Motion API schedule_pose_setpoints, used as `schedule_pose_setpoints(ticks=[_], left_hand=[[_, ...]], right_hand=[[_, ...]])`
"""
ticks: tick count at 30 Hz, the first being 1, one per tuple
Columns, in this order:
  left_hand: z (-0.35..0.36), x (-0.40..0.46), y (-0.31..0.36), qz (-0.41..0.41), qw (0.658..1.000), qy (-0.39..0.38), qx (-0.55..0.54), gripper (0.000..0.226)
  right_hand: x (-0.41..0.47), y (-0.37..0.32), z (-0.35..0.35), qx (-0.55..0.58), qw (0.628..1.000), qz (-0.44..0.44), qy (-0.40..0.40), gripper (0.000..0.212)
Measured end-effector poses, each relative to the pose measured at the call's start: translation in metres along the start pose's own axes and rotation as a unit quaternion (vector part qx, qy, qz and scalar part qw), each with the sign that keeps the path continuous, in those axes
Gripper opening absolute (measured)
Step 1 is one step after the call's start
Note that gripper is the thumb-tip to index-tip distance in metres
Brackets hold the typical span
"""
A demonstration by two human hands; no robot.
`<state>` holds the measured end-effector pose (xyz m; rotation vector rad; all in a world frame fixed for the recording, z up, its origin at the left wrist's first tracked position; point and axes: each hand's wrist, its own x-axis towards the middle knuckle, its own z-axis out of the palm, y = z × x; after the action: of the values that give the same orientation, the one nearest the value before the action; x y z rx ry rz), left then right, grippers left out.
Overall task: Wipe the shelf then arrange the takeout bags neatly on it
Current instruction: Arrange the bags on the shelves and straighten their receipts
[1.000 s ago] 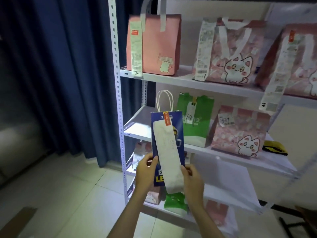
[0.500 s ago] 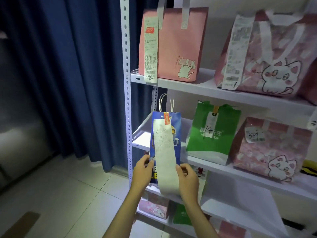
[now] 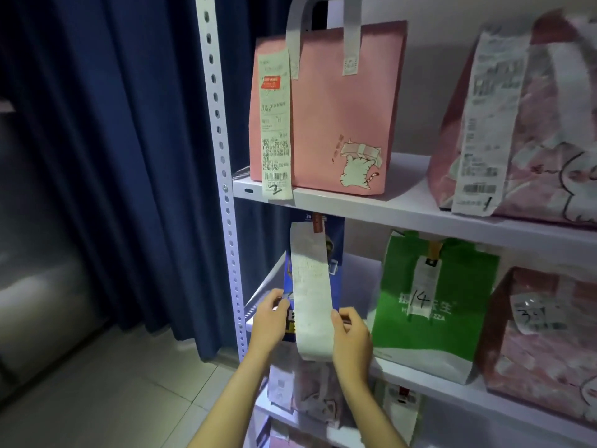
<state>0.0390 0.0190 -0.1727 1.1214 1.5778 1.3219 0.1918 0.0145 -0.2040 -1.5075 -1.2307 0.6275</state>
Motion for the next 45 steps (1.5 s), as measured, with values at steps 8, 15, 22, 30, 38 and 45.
schedule_pose_setpoints(ticks=[8,15,22,30,38,45], left_hand=[[-0.003,0.059,-0.027,0.014,1.000,-0.024,0.002,0.022],[-0.009,0.079,-0.056,0.032,0.998,-0.057,0.006,0.016],[-0.018,0.073,-0.061,0.032,0.996,-0.083,-0.008,0.017],[-0.032,0.052,-0.070,-0.012,0.999,-0.021,-0.032,0.025],[-0.036,0.008,-0.079,0.006,0.995,-0.101,0.002,0.023],[-0.036,-0.033,-0.066,-0.001,1.000,-0.021,-0.010,0.026]], right_hand=[[0.022,0.022,0.055,-0.007,0.999,0.043,0.010,0.022],[0.013,0.043,0.081,-0.058,0.993,0.076,0.063,0.028],[0.007,0.034,0.082,-0.043,0.993,0.088,0.068,0.011],[-0.016,0.027,0.079,0.035,0.987,0.105,0.113,0.016],[-0.049,0.020,0.064,0.073,0.990,0.120,0.017,0.010],[-0.076,0.009,0.022,0.065,0.991,0.098,-0.066,0.012]])
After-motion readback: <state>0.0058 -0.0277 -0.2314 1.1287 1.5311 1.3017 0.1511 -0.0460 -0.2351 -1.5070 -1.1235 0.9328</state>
